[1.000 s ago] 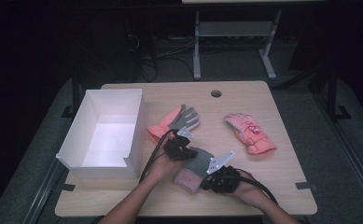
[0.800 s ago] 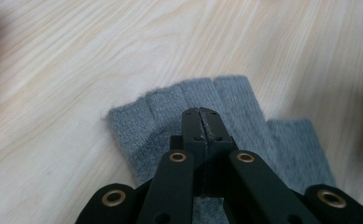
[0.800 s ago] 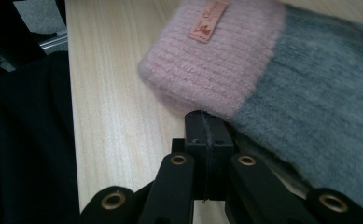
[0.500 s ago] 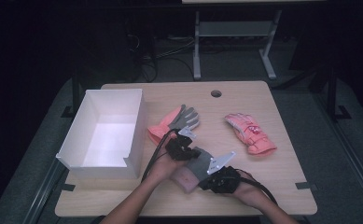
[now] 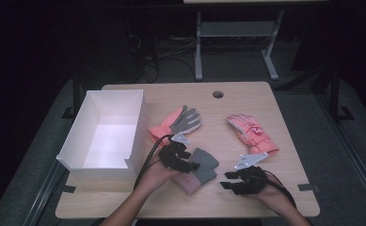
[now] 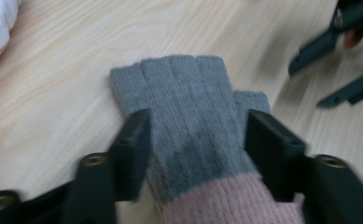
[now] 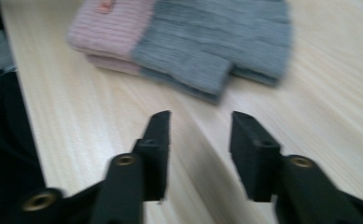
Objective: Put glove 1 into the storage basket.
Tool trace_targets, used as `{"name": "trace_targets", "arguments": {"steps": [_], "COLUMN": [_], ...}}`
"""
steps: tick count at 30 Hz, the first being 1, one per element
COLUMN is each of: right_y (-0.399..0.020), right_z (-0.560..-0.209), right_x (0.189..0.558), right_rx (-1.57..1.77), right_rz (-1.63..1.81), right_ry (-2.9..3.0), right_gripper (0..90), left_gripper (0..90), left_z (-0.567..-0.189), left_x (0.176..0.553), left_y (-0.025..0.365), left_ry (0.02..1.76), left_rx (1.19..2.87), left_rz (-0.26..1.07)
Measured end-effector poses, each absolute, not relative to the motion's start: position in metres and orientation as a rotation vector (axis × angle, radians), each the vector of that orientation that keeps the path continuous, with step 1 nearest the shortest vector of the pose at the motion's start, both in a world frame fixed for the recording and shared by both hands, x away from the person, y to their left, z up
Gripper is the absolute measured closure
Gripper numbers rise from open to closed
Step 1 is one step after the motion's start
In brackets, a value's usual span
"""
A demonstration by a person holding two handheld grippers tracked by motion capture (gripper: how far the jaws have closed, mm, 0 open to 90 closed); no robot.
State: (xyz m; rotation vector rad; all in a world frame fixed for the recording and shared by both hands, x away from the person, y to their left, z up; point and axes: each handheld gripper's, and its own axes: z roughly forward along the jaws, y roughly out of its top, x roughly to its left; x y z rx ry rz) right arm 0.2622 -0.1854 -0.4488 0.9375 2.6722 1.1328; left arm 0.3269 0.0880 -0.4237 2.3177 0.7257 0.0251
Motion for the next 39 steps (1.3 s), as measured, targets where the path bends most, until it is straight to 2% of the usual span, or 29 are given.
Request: {"name": "trace_targets", "arguments": {"steps": [1, 2, 3, 8, 9, 28, 32, 33, 34, 35, 37, 38, 39], "right_y": [-0.188, -0.195, -0.195, -0.202, -0.201, -0.2, -0.201, -0.201, -0.202, -0.202, -0.202, -0.202, -0.202], "right_z": [-0.449, -0.451, -0.451, -0.453, -0.454, -0.459, -0.458, -0.458, -0.458, -0.458, -0.458, -0.458, -0.458], "right_x": [0.262, 0.261, 0.261, 0.269, 0.269, 0.271, 0.271, 0.271, 0.271, 0.271, 0.271, 0.271, 0.271], "right_rx": [0.946, 0.979, 0.979, 1.035, 1.038, 1.049, 1.053, 1.059, 1.059, 1.059, 1.065, 1.065, 1.066], "right_rz": [1.126, 1.114, 1.114, 1.115, 1.111, 1.072, 1.082, 1.081, 1.08, 1.08, 1.077, 1.077, 1.078], "right_ry": [2.659, 2.634, 2.634, 2.604, 2.605, 2.549, 2.532, 2.524, 2.522, 2.522, 2.511, 2.511, 2.511], "right_gripper": [43.8, 34.5, 34.5, 15.8, 14.5, 13.5, 13.5, 13.5, 13.5, 13.5, 13.4, 13.4, 13.5], "left_gripper": [29.1, 21.9, 19.1, 14.0, 13.2, 13.5, 18.7, 26.7, 30.7, 30.7, 45.5, 45.5, 49.2], "left_z": [-0.425, -0.427, -0.427, -0.438, -0.441, -0.456, -0.455, -0.454, -0.453, -0.452, -0.452, -0.452, -0.451], "left_x": [0.324, 0.323, 0.323, 0.323, 0.323, 0.325, 0.324, 0.324, 0.324, 0.323, 0.323, 0.324, 0.324], "left_y": [0.086, 0.085, 0.085, 0.076, 0.074, 0.068, 0.066, 0.066, 0.066, 0.065, 0.065, 0.065, 0.065], "left_ry": [0.749, 0.746, 0.746, 0.726, 0.715, 0.748, 0.73, 0.717, 0.705, 0.699, 0.692, 0.686, 0.68], "left_rx": [2.304, 2.326, 2.326, 2.357, 2.381, 2.426, 2.447, 2.453, 2.456, 2.453, 2.44, 2.442, 2.44], "left_rz": [0.037, 0.055, 0.055, 0.043, 0.045, -0.001, 0.012, 0.007, -0.003, -0.019, -0.058, -0.073, -0.093]}}
